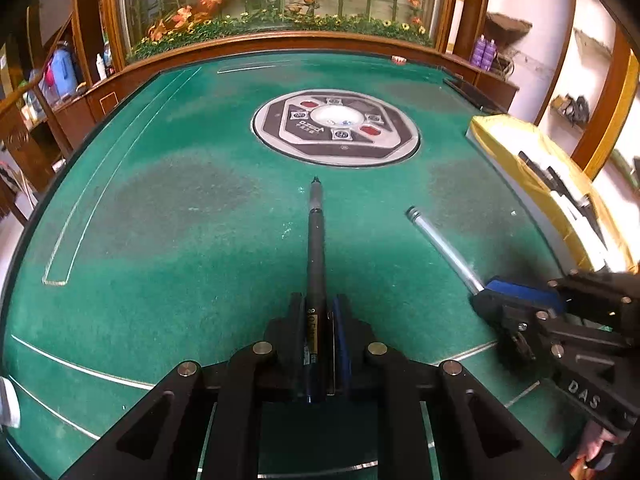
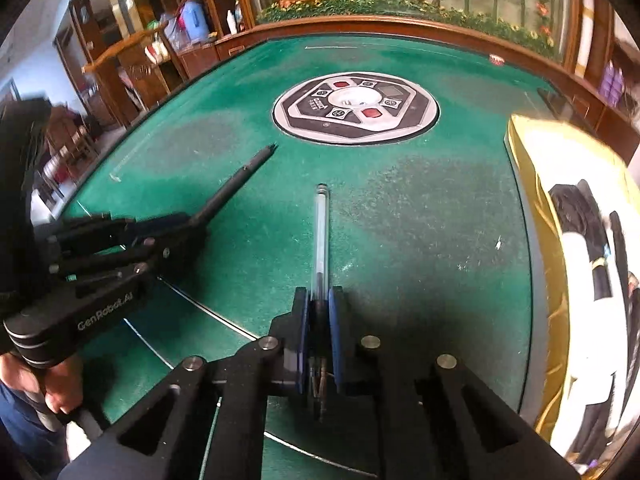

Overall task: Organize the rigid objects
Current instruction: 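Grasp a black pen with the left tool while the right tool grasps a clear pen, then carry the black pen and clear pen over the tray with both tools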

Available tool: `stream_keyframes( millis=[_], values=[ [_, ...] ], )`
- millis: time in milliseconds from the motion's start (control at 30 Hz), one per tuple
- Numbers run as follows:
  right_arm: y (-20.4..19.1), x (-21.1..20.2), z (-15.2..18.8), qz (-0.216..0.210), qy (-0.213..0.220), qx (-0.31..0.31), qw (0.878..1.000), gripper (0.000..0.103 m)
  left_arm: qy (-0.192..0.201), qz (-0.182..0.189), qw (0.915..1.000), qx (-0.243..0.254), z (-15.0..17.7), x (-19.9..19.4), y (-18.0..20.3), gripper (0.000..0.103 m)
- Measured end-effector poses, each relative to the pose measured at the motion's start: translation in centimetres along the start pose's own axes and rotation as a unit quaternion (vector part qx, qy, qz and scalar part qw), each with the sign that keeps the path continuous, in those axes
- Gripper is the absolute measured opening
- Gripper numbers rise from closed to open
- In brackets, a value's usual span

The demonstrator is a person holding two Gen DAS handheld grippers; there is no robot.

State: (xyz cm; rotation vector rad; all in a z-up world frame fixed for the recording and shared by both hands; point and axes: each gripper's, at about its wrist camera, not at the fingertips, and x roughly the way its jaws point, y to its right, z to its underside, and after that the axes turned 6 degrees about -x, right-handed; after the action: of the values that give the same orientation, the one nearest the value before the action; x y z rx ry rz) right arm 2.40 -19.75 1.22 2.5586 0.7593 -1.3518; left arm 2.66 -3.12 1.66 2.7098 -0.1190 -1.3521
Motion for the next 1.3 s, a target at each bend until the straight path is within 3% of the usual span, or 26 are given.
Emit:
stream_keyframes(
  millis=[133,333,933,1300],
  values=[
    [0.5,-1.2,0.4,-0.015,0.022,0.022,0.999,0.009,0.011,0.025,0.9994,-0.023,-0.1,-1.5,-0.7,0.014],
    [0.7,-3.0,0.4,-0.024,0.047,0.037,0.998,0.009,0.023,0.030,0.9989,-0.029,-0.1,-2.4,-0.7,0.014],
    [2.7,-4.8,1.8,-0.051,0.075,0.065,0.994,0.009,0.038,0.016,0.9987,0.030,0.6,-3.3,4.8,0.014],
    [3.4,-6.2,2.2,-0.057,0.093,0.077,0.991,0.009,0.037,0.008,0.9981,0.048,0.6,-3.4,6.3,0.014]
  ],
)
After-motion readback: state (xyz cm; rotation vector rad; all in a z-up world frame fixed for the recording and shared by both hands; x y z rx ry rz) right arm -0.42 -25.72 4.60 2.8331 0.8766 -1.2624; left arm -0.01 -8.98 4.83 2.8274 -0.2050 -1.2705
